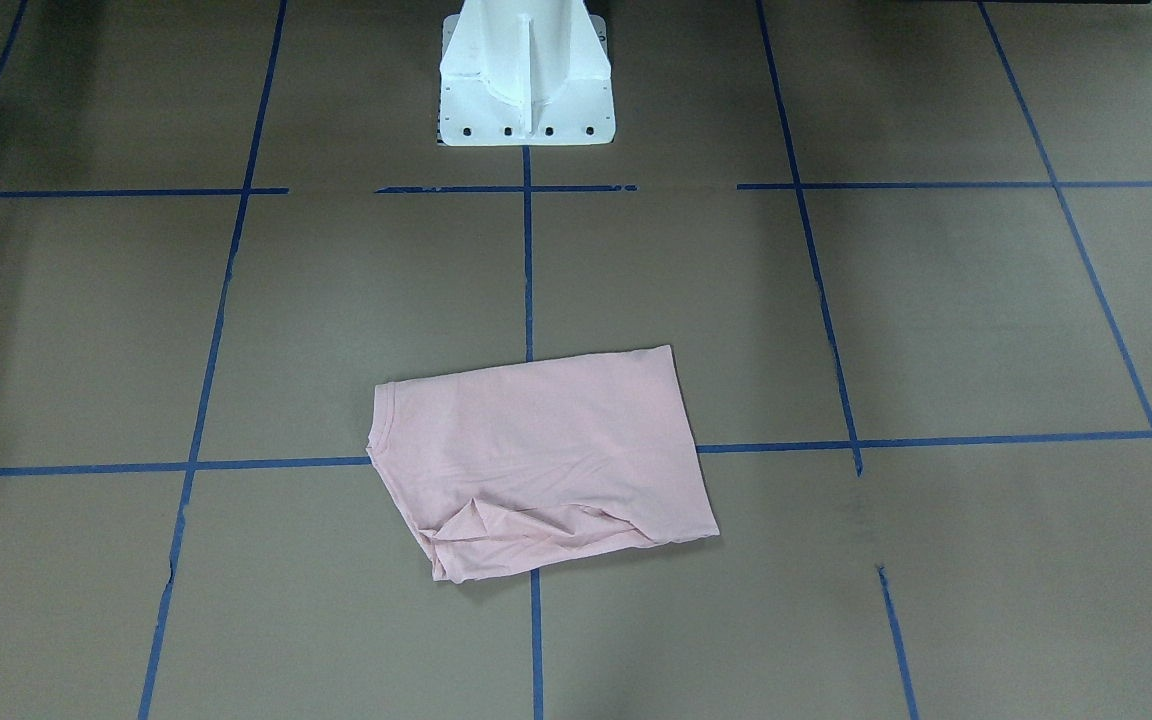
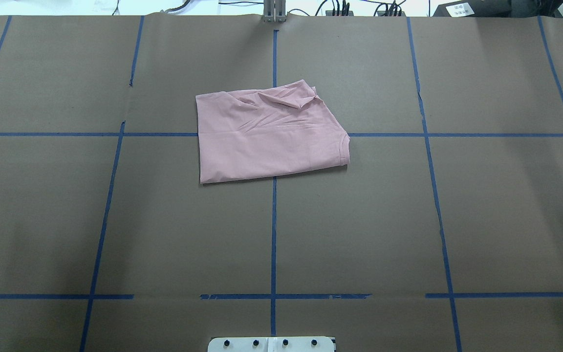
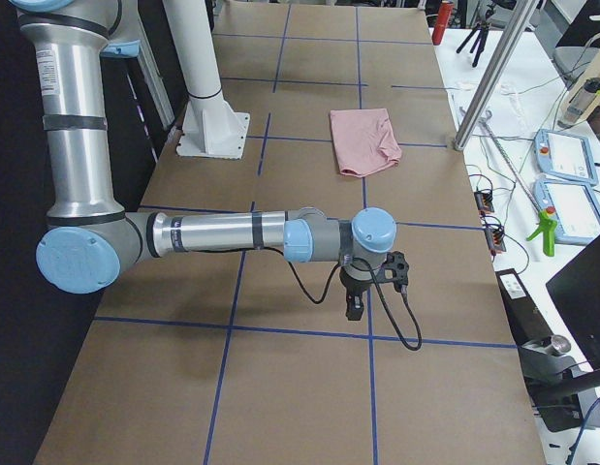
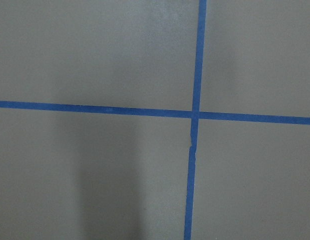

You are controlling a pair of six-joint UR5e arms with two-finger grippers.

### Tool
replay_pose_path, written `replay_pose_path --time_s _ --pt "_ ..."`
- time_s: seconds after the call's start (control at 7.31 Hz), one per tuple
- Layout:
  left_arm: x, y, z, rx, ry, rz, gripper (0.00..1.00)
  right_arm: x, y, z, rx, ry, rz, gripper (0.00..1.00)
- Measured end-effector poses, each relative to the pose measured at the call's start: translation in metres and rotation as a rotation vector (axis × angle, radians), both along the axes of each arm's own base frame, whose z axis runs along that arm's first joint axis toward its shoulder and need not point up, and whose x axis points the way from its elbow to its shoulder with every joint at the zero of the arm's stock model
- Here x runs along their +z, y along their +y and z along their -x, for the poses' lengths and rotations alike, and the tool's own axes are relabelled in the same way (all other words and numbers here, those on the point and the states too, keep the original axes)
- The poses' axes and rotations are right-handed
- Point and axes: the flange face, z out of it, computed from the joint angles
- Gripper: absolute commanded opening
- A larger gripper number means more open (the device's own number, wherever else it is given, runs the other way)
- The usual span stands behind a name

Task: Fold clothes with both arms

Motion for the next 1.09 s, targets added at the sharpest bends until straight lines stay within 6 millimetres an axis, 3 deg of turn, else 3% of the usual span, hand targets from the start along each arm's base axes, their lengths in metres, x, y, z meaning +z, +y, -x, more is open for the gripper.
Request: replay_pose_path --time_s 0.82,1.09 --pt "-0.005 -0.004 -0.010 0.027 0.040 -0.006 1.00 -0.011 -0.008 0.011 -0.028 -0.002 -0.029 1.00" --pt "0.002 -0.012 -0.017 0.040 0.042 0.011 1.00 -0.013 -0.008 0.012 -0.026 -0.003 -0.030 1.00"
